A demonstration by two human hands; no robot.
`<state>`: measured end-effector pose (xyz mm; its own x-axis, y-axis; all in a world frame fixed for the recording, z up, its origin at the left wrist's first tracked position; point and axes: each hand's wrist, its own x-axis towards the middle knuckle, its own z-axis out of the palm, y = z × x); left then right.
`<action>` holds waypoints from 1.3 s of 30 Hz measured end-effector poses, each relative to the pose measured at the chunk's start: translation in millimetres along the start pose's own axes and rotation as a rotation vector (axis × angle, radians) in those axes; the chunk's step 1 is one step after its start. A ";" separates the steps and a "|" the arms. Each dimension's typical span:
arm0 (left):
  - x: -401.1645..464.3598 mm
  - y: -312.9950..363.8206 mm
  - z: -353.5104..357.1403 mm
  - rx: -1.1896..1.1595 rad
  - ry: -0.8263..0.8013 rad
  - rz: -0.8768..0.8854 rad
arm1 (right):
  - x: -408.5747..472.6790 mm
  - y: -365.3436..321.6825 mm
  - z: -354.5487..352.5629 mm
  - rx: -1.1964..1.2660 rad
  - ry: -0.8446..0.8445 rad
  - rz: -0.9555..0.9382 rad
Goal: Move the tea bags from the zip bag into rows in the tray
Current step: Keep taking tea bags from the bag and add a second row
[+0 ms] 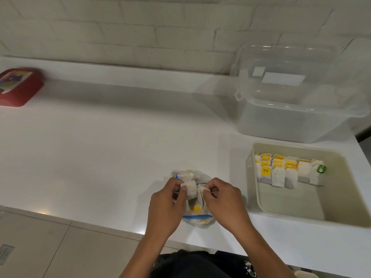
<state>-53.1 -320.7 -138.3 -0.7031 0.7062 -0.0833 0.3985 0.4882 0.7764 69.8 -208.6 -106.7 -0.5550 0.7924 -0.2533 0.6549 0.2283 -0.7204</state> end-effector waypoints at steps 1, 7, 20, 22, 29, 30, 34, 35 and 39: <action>0.1 1.8 -1.8 -0.028 0.004 -0.005 | 0.1 -0.1 -1.7 0.027 0.007 0.008; -3.1 14.1 -12.0 -0.193 0.033 -0.035 | -0.3 0.3 -7.4 0.132 0.018 0.001; -8.6 30.0 -16.9 -0.366 -0.006 -0.062 | -8.9 -0.3 -15.4 0.464 0.026 0.043; -9.3 34.8 -17.8 -0.384 -0.018 -0.056 | -9.5 2.4 -15.1 0.463 0.026 0.055; -6.4 51.7 -33.5 -0.589 0.059 -0.054 | -9.0 5.5 -17.1 0.551 0.029 0.083; -6.0 54.1 -35.1 -0.613 0.054 -0.054 | -9.0 5.6 -17.0 0.554 0.025 0.078; -5.5 55.8 -35.4 -0.633 0.036 -0.064 | -9.9 5.7 -16.5 0.517 0.042 0.048; -5.8 54.6 -35.0 -0.621 0.035 -0.068 | -10.1 5.6 -16.1 0.517 0.053 0.039; -5.9 45.3 -31.4 -0.487 0.007 -0.073 | -9.4 6.9 -13.1 0.512 0.088 0.008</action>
<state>-49.4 -318.9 -83.0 -0.7233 0.6750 -0.1456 0.0272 0.2386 0.9707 86.3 -207.1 -100.8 -0.4916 0.8423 -0.2210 0.3114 -0.0669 -0.9479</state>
